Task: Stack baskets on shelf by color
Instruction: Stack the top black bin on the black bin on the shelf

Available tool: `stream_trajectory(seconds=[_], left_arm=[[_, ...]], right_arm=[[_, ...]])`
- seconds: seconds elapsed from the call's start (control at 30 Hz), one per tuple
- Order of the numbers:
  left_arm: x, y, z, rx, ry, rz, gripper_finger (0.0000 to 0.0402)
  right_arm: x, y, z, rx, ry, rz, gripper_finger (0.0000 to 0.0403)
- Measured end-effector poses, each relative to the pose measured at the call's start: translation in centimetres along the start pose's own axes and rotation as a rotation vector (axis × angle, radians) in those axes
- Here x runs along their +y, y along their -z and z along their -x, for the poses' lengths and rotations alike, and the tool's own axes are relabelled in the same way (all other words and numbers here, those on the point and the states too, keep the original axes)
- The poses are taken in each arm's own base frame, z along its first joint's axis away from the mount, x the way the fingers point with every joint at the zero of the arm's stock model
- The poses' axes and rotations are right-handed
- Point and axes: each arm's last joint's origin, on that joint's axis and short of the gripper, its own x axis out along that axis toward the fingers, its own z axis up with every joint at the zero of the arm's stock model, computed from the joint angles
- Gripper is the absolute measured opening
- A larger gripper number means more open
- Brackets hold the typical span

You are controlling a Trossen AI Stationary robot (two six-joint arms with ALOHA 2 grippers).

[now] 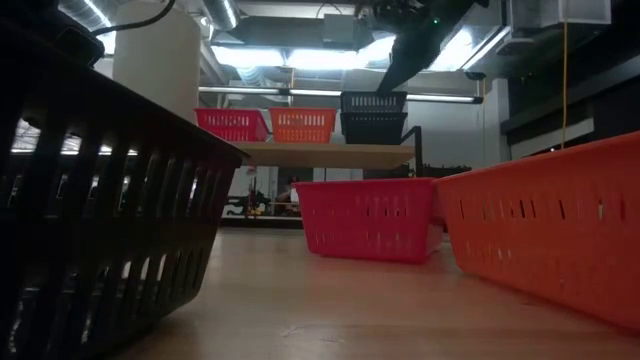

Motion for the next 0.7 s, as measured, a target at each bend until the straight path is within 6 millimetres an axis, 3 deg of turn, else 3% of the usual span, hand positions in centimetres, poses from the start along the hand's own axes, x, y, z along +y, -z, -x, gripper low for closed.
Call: stream_trajectory(seconds=[0.3, 0.7], left_arm=[[0.0, 0.0, 0.0, 0.000, 0.000, 0.000, 0.0006], [0.0, 0.0, 0.0, 0.000, 0.000, 0.000, 0.0009]], right_arm=[[-0.6, -2.5, 3.1, -0.076, 0.015, -0.049, 0.0123], [0.4, 0.2, -0.2, 0.047, 0.072, -0.047, 0.0118]])
